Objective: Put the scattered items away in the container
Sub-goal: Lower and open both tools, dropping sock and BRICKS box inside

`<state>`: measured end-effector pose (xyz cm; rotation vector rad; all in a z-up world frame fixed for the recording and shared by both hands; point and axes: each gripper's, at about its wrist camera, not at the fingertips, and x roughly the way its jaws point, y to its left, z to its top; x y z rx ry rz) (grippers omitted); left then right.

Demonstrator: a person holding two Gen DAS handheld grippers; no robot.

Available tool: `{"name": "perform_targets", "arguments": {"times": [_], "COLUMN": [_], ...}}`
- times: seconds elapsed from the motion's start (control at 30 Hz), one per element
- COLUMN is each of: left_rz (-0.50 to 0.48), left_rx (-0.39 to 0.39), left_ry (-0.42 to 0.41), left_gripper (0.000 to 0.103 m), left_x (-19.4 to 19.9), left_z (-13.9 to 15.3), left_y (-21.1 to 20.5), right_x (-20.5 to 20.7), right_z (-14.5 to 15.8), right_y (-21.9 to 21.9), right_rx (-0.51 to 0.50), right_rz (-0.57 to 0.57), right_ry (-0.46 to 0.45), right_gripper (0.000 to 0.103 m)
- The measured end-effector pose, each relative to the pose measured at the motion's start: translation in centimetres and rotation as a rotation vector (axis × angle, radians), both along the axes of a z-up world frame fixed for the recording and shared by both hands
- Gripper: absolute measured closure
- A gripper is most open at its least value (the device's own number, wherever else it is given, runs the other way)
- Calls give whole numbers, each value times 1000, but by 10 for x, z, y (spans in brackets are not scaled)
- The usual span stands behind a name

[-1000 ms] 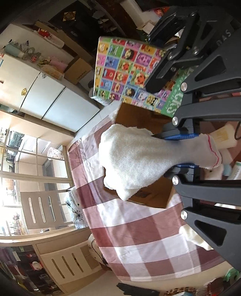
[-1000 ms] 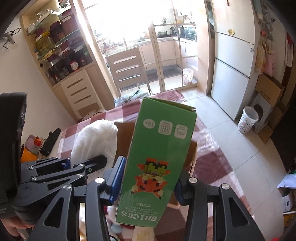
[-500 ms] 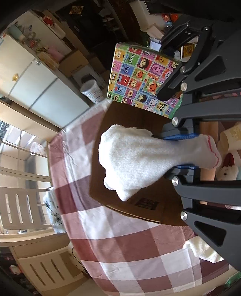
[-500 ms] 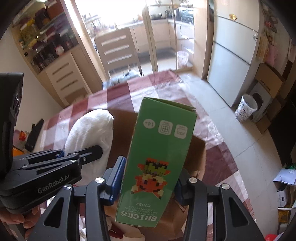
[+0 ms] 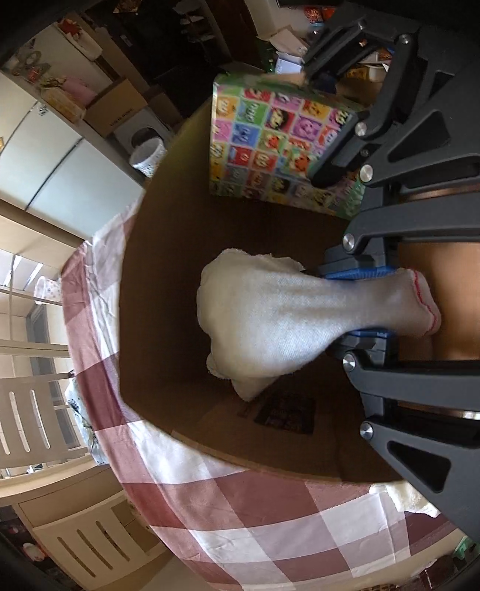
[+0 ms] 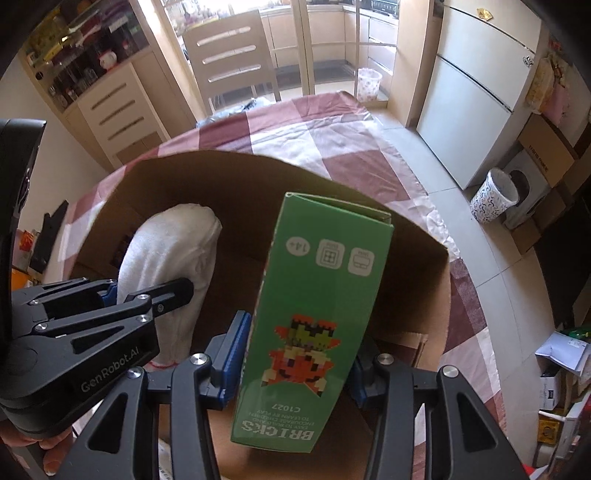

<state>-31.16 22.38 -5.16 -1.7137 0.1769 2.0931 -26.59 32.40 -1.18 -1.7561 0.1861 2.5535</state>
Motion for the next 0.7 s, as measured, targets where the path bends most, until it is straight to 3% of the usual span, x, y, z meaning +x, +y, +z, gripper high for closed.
{"name": "perform_targets", "arguments": {"times": [0.3, 0.4, 0.53, 0.7], "left_rz": [-8, -3, 13, 16], "left_rx": [-27, -29, -31, -11], "left_ry": [-14, -21, -16, -18], "left_gripper": [81, 76, 61, 54], "left_x": [-2, -2, -5, -7], "left_z": [-13, -15, -14, -10], "left_y": [2, 1, -3, -6], "right_x": [-4, -6, -9, -11], "right_z": [-5, -6, -6, 0], "right_y": [-7, -9, -9, -2], "right_rx": [72, 76, 70, 26], "right_rz": [48, 50, 49, 45], "right_ry": [-11, -15, -8, -13], "right_gripper": [52, 52, 52, 52]}}
